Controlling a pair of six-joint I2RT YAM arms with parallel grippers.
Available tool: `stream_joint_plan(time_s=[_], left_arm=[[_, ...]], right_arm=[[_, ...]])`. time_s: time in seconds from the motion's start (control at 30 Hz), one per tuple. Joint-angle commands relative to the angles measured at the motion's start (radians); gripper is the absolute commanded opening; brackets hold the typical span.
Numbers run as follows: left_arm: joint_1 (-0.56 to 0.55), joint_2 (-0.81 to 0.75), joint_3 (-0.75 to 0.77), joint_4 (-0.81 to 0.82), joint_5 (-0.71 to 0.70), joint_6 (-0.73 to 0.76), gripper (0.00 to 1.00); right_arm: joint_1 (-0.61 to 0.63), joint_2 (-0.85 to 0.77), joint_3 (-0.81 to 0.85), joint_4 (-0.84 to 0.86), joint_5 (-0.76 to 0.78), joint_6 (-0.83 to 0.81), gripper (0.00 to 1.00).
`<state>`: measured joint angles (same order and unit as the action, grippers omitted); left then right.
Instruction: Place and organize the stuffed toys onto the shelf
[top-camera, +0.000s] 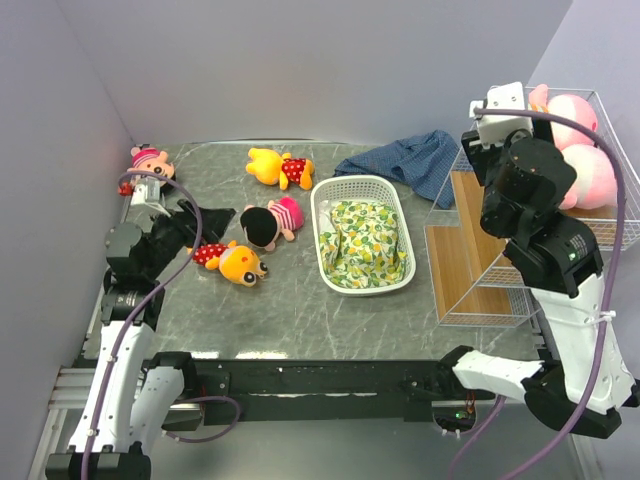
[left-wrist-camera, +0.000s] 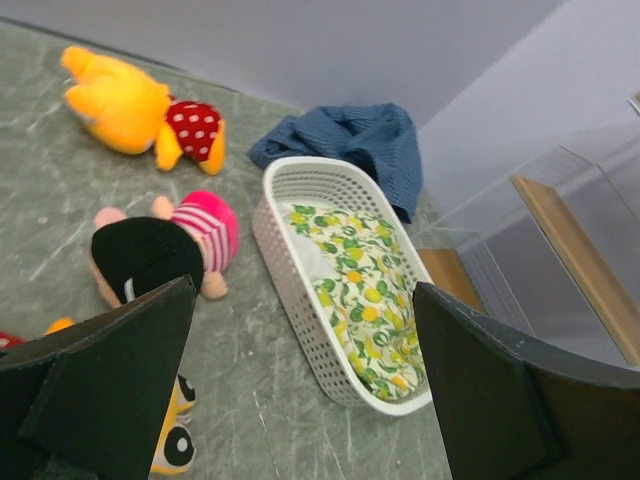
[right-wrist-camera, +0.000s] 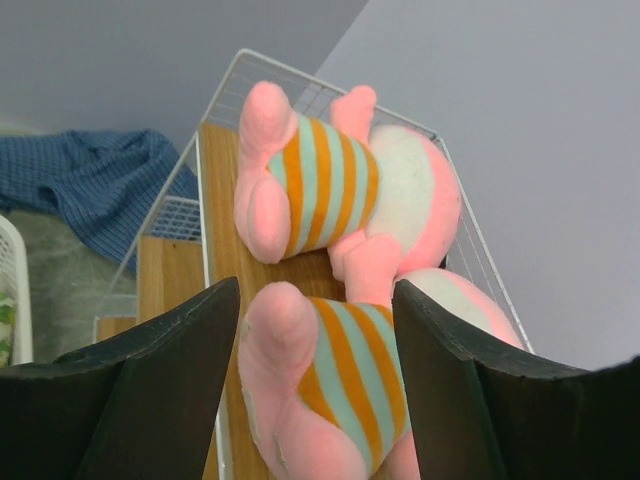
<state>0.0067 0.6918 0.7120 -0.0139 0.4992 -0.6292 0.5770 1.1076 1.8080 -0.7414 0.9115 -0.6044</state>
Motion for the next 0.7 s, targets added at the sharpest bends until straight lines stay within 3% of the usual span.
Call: stream_joint_plan(time_s=[0.0,0.1,0.23,0.3,0.4,0.5,0.67], left_arm=[[-0.001,0.02,0.026,-0.111,-0.233,-0.078,0.96],[-0.001,0.077,0.056,-0.237,-0.458,-0.165,0.96],[-0.001,0.191,0.086,-0.392,-0.579,-0.3,0.96],[-0.001,0.219,0.084,-0.412,-0.594,-0.352,0.96],[-0.001,0.259,0.061,-0.448,-0.648,-0.424,0.97],[-0.001,0.278,0.011,-0.455,-0.726,-0.498,0.98],[-0.001,0.334,-0.026,-0.4,-0.738,-0.477,0.98]], right_arm=[[0.001,0.038,0.091,-0.042,-0.045,0.121,0.71],[0.026,0.057,0.109,-0.029,-0.054,0.185,0.72],[0.105,0.116,0.23,-0.111,-0.086,0.4,0.72],[0.148,0.142,0.255,-0.15,-0.216,0.48,0.72],[0.19,0.1,0.148,-0.087,-0.405,0.575,0.7],[0.227,0.011,-0.059,0.083,-0.564,0.655,0.7],[0.257,-0.06,-0.254,0.258,-0.712,0.735,0.69]])
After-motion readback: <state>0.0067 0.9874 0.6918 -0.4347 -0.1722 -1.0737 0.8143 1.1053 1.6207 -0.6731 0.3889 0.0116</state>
